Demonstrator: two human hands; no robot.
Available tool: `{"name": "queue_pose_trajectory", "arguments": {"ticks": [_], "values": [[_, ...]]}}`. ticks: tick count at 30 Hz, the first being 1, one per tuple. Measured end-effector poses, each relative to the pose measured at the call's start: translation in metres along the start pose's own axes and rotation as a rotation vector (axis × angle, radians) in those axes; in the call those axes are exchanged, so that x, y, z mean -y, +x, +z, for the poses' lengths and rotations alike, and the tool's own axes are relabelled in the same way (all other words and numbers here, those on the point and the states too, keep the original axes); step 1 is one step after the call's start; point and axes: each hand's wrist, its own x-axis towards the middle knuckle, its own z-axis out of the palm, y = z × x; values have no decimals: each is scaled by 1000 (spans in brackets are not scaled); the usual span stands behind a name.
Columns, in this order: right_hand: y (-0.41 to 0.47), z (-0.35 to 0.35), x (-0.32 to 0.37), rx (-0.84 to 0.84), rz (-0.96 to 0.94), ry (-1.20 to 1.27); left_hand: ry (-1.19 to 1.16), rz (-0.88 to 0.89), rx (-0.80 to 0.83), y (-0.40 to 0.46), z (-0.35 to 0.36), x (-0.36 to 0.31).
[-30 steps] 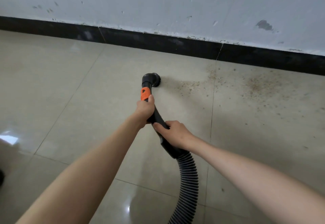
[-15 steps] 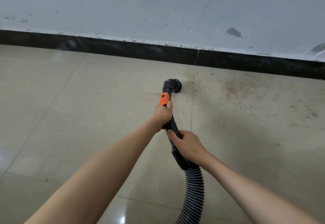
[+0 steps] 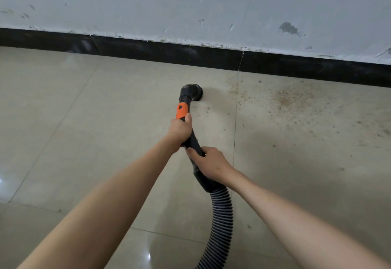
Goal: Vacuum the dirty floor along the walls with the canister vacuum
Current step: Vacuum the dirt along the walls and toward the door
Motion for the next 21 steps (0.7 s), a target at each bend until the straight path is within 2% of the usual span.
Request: {"name": "queue_pose_trajectory", "arguments": {"ticks": [8,14,21], "values": [[0,39,27,161,-54,-147,-128,-74,-158,-14,-64,39],[-32,58,11,205,-76,-214,-197,-112,-120,-46,-69,82],[-37,46,12,145,-56,-153,-193,-97,-66,-44,-57,65]]}}
